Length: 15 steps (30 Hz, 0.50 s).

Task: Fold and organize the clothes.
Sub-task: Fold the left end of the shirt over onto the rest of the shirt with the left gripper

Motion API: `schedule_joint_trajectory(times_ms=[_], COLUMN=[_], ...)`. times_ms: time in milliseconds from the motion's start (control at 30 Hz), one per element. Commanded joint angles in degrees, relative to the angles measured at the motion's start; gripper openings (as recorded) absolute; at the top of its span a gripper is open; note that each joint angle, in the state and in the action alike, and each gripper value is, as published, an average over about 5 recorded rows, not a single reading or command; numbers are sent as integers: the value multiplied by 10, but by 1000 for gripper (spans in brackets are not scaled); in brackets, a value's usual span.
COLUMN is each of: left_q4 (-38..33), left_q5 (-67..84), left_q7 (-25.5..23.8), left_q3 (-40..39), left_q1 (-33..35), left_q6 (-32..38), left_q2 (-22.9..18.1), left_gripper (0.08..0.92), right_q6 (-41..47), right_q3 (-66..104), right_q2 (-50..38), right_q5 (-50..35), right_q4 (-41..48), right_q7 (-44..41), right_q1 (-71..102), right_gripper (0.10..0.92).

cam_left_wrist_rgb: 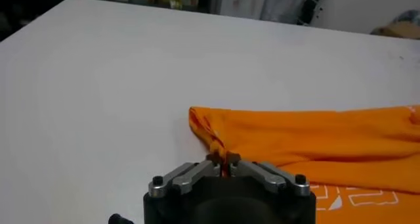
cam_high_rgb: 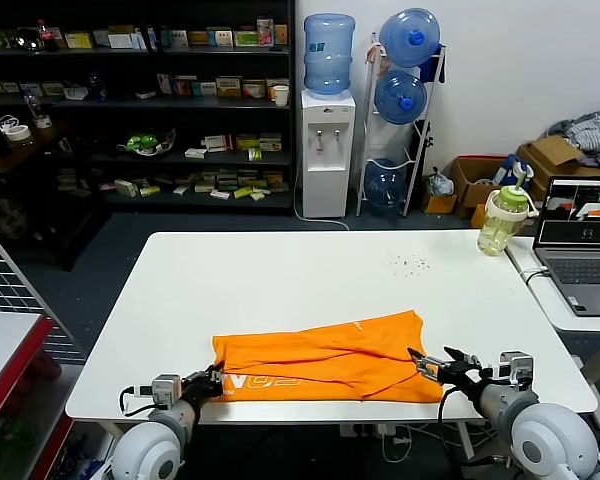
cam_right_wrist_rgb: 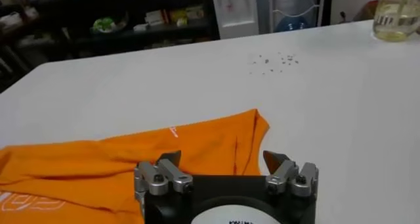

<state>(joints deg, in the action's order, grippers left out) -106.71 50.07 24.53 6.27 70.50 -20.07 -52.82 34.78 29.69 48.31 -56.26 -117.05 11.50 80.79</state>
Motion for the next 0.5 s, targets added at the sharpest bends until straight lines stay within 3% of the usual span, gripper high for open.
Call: schedule_joint_trajectory(times_ms=[33,300,500], left_q4=[-47,-3,123], left_q5=[43,80,74], left_q7=[12,-10,-43], left_q3=[36,124,137], left_q1=[2,30,9], left_q6=[-1,2,27], left_q2=[80,219,319], left_gripper=[129,129,129], right_q6=[-1,-4,-7], right_q3=[-1,-26,-40], right_q2=[2,9,18], right_q5=[1,2,8], right_q4=[1,13,25], right_q7=[0,-2,-5], right_q1=[-3,-33,-47], right_gripper=[823,823,823])
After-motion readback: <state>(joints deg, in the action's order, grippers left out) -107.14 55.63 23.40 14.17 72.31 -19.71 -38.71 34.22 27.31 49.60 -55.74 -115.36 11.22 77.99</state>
